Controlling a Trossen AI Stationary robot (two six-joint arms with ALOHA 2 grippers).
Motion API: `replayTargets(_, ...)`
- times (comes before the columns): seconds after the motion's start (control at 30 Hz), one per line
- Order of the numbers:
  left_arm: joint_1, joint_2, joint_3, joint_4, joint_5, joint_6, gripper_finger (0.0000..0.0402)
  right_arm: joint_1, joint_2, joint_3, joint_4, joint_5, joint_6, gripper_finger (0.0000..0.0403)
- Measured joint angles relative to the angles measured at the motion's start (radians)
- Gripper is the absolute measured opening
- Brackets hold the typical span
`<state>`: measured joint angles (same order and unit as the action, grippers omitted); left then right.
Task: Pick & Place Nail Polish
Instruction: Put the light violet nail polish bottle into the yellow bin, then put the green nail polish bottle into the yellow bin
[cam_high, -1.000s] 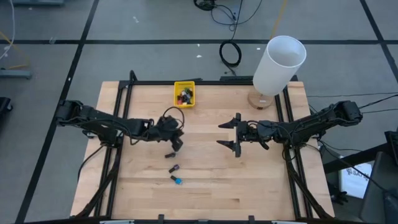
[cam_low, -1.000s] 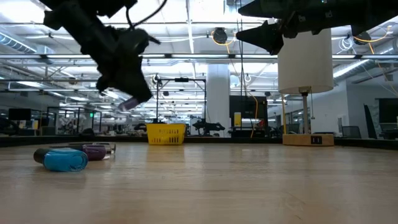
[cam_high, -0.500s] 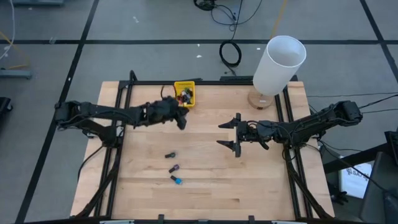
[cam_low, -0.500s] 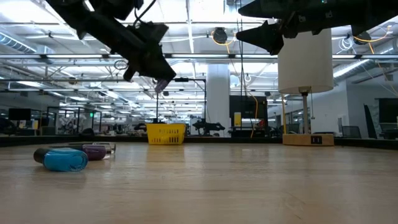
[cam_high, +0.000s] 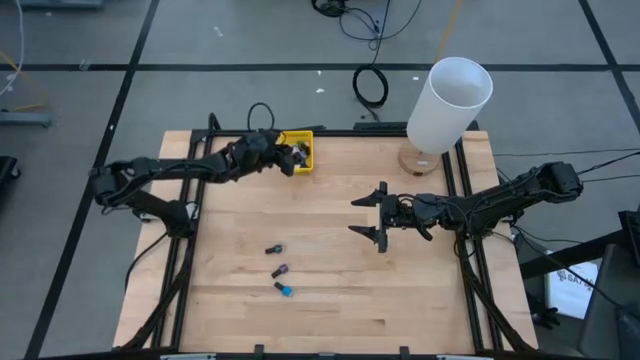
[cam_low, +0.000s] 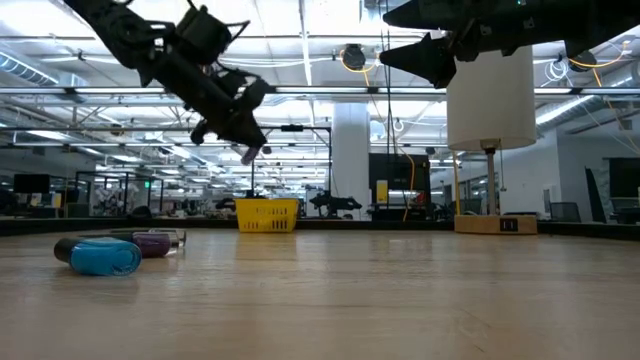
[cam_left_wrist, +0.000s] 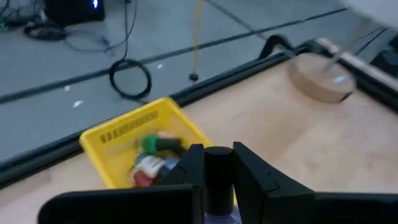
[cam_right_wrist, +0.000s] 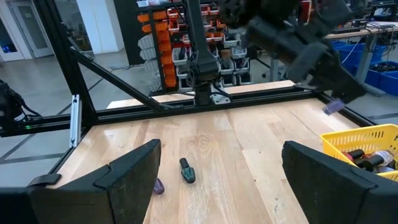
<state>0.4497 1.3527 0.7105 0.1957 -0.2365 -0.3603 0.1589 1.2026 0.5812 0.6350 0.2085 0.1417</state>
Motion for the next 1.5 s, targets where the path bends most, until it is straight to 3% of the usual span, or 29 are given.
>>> replayTargets(0.57,0.096,0.272,0.000,0.237,0.036,0.018,0.0038,-0.002,0.000,0.000,-0.020,0.004,-0.005,0.0320)
replayTargets(0.77,0.113,0.297,0.000,0.236,0.027,0.019,0.0065,-0.002,0.000,0.000,-0.024,0.004,-0.015,0.0320)
replayTargets(1.33,0.109,0.297,0.000,0.247,0.028,0.042,0.0073,-0.002,0.000,0.000,-0.027,0.004,-0.016,0.0320)
replayTargets(1.5,0.109,0.297,0.000,0.246,0.046,0.042,0.0114,-0.002,0.000,0.000,-0.027,0.004,-0.016,0.0320)
